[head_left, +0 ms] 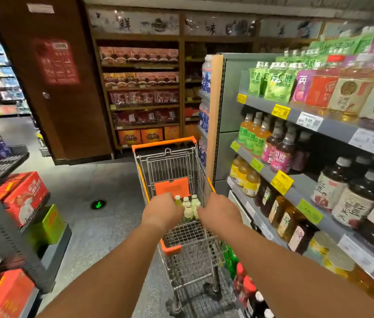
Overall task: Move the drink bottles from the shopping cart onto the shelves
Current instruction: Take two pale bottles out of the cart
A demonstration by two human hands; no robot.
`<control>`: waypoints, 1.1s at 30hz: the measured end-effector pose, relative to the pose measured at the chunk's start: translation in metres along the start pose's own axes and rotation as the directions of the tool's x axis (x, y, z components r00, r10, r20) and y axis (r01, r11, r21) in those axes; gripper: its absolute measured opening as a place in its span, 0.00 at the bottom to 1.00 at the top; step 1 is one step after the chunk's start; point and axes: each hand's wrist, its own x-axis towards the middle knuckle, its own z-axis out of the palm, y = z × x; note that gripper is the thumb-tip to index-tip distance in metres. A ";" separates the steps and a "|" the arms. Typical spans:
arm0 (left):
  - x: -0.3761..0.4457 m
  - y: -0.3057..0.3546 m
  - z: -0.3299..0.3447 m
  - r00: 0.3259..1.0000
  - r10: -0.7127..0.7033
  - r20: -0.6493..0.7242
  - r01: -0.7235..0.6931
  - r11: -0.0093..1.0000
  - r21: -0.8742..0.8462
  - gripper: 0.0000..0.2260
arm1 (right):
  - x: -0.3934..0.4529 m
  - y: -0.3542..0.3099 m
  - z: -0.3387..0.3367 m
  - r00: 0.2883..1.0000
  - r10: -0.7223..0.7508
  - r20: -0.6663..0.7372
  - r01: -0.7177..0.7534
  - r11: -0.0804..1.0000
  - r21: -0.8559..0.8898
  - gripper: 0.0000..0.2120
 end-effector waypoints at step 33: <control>0.486 -0.027 0.196 0.964 -0.178 0.197 0.195 0.978 -0.070 0.13 | 0.479 0.044 0.209 0.971 0.104 0.214 -0.108 0.994 0.009 0.19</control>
